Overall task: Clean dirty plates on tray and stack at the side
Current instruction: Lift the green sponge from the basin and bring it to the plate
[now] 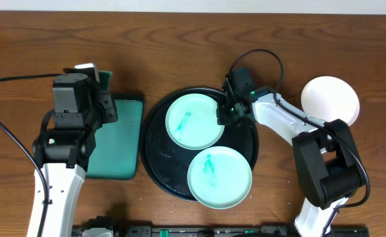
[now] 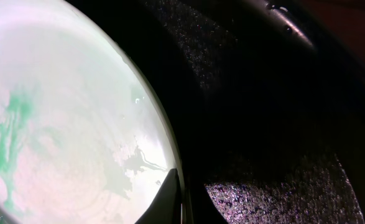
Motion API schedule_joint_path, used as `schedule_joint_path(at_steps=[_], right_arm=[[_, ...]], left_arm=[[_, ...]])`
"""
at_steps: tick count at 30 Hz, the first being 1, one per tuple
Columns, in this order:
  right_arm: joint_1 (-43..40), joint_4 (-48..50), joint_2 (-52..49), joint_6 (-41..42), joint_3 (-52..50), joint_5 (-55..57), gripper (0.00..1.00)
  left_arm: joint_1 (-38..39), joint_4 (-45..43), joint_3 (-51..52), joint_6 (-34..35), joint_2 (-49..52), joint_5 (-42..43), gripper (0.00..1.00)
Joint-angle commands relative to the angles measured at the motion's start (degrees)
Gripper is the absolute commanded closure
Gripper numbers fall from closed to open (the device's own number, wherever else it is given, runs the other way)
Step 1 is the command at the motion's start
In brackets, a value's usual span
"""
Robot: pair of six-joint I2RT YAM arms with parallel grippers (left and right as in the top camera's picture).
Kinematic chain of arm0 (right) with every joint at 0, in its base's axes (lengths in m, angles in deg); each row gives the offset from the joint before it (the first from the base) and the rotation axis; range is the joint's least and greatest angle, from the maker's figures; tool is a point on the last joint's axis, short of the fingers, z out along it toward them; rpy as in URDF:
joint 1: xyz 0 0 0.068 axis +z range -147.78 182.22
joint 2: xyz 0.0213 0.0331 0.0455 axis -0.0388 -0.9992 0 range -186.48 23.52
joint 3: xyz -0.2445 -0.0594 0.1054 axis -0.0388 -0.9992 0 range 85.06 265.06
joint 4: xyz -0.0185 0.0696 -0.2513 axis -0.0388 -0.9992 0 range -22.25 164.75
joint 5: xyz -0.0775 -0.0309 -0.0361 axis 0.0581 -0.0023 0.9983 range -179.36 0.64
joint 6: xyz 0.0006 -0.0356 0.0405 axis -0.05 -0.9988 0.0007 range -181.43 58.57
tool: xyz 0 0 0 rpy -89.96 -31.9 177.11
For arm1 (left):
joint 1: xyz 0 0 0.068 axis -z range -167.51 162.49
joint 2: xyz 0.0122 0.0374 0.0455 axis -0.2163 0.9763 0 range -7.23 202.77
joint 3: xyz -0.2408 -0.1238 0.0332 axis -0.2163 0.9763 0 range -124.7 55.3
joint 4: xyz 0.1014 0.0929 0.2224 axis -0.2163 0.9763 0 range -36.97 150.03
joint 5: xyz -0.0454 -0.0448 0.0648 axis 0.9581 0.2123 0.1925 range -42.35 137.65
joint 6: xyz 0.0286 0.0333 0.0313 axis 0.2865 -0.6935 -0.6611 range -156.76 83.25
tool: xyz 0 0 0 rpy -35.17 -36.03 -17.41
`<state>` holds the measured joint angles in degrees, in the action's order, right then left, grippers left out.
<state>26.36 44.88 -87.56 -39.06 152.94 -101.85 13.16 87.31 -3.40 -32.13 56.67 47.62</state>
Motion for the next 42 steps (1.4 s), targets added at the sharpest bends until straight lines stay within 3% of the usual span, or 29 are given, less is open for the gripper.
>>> schedule_joint_path(at_steps=[1, 17, 23, 31, 38, 42], right_arm=[[0.33, -0.52, -0.61, -0.35, -0.17, 1.53, 0.98], [0.35, -0.31, -0.61, -0.35, -0.17, 1.53, 0.99], [0.50, -0.35, -0.61, -0.33, -0.17, 1.46, 0.99], [2.91, -0.48, -0.61, -0.02, -0.17, 0.20, 0.98], [5.90, -0.11, -0.61, 1.38, -0.17, 0.17, 0.99], [8.22, 0.63, -0.61, 1.42, -0.17, 0.15, 0.99]], left_arm=[[0.13, -0.72, -0.24, -1.22, -0.68, -0.94, 0.93], [0.13, -0.52, -0.24, -1.36, -0.52, -0.90, 0.93], [0.13, 2.84, -0.24, 2.36, 2.84, -0.87, 0.93], [0.13, 7.28, -0.24, 14.40, 11.06, 1.03, 0.93], [0.33, 7.72, -0.24, 15.63, 13.27, 9.86, 0.93], [2.62, 7.82, -0.24, 15.63, 13.27, 10.56, 0.93]])
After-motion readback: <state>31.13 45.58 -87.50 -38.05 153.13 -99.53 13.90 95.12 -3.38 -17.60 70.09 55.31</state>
